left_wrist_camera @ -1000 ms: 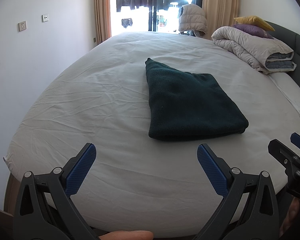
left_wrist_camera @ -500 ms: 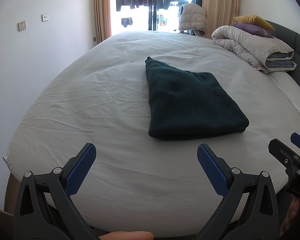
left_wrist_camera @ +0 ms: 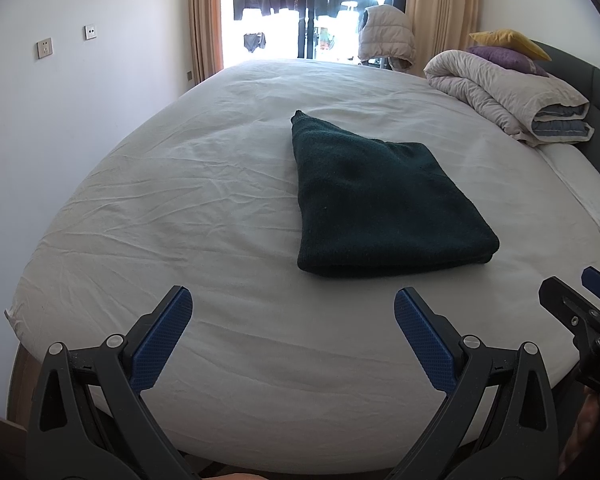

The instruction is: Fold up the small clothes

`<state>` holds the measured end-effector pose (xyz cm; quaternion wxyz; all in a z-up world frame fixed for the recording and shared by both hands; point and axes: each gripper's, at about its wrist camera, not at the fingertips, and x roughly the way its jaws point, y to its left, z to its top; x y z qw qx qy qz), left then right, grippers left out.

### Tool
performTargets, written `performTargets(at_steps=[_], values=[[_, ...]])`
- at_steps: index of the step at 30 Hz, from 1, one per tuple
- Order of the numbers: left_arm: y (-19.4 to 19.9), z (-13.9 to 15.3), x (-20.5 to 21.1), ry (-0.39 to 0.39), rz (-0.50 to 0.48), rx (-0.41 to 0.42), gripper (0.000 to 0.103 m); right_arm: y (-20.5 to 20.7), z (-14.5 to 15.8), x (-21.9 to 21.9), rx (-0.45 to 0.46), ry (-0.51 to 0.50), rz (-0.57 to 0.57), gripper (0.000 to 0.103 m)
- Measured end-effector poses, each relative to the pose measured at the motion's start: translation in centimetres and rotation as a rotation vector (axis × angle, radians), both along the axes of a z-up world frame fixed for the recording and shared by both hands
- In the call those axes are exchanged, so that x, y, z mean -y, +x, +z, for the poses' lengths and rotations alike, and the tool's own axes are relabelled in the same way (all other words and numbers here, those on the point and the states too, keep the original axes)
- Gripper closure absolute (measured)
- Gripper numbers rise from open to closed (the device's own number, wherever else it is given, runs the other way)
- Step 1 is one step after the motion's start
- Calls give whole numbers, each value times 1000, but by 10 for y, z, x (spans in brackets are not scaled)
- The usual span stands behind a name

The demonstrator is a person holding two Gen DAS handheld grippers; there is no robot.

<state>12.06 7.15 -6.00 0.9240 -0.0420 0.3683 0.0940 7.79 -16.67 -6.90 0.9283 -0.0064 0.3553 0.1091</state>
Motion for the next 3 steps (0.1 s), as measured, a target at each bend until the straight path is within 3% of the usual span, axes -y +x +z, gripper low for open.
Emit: performTargets(at_steps=[3], values=[[0,-1,0,-5,-1,0,0,0,0,0,-2,5,-3,0]])
